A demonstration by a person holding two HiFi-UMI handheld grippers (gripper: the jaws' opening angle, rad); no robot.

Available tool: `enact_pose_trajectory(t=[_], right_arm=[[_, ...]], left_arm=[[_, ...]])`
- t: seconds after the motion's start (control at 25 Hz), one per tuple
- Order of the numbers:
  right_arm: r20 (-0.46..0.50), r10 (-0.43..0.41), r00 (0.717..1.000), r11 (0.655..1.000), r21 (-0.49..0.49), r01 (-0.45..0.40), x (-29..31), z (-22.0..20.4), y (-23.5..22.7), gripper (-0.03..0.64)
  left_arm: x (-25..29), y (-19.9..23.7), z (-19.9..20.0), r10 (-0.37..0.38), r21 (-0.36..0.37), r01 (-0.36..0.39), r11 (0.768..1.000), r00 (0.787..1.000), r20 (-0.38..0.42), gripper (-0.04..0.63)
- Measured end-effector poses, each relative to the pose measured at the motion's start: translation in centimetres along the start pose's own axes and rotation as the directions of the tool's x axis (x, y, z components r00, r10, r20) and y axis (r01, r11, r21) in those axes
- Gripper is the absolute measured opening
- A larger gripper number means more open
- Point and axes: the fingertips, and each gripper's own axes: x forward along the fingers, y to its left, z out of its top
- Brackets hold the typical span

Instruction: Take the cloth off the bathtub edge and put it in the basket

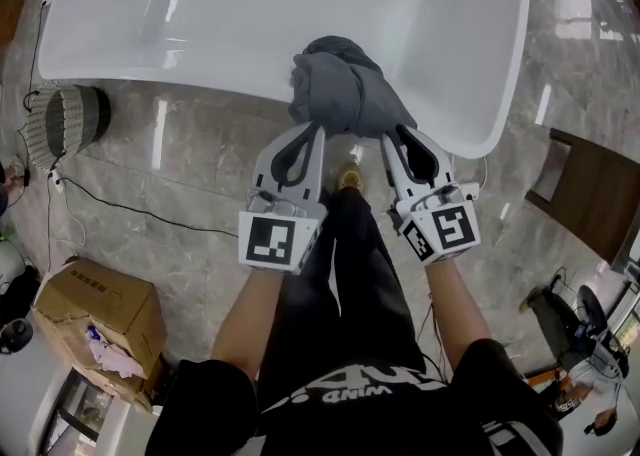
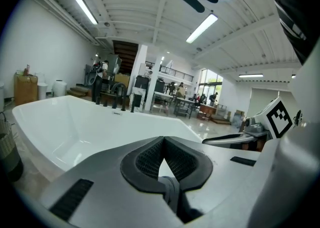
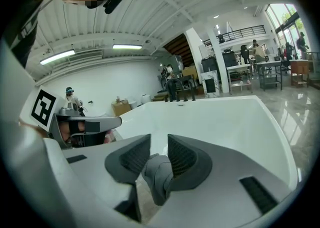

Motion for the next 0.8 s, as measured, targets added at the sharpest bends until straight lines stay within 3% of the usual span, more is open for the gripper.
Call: enact_pose_trajectory(t=[0.04, 0.16, 0.2, 0.52, 0.8], right_arm=[[-0.005, 0.012, 1.0, 1.0, 0.008, -0.012, 0.1, -0.2, 0.1, 0.113], [-0.045, 0.06, 0.997, 0.998, 0.008, -0.059, 0.4, -0.8, 0.7, 0.234], [-0.062, 0.073, 0.995, 0.997, -0.009, -0.074, 0.5, -1.0, 1.0, 0.245], [-0.192, 0.142, 0.971, 0.982, -0.097, -0.163, 2.4, -2.7, 1.9, 0.252], [-0.407, 0.124, 0.905, 0.949, -0.219, -0.228, 5.9, -8.7, 0.6, 0.252]], left_arm=[[0.0, 0.2, -0.1, 0.006, -0.003, -0.006, 1.0, 1.0, -0.001, 0.011], [-0.2, 0.5, -0.2, 0.019, -0.005, -0.019, 1.0, 1.0, -0.004, 0.011], [-0.4, 0.5, -0.1, 0.021, -0.005, -0.021, 1.0, 1.0, -0.004, 0.011], [-0.7, 0.2, -0.2, 0.017, -0.026, -0.018, 0.999, 1.0, -0.01, 0.011], [-1.1, 0.1, -1.0, 0.01, -0.026, -0.011, 1.0, 1.0, -0.024, 0.012]])
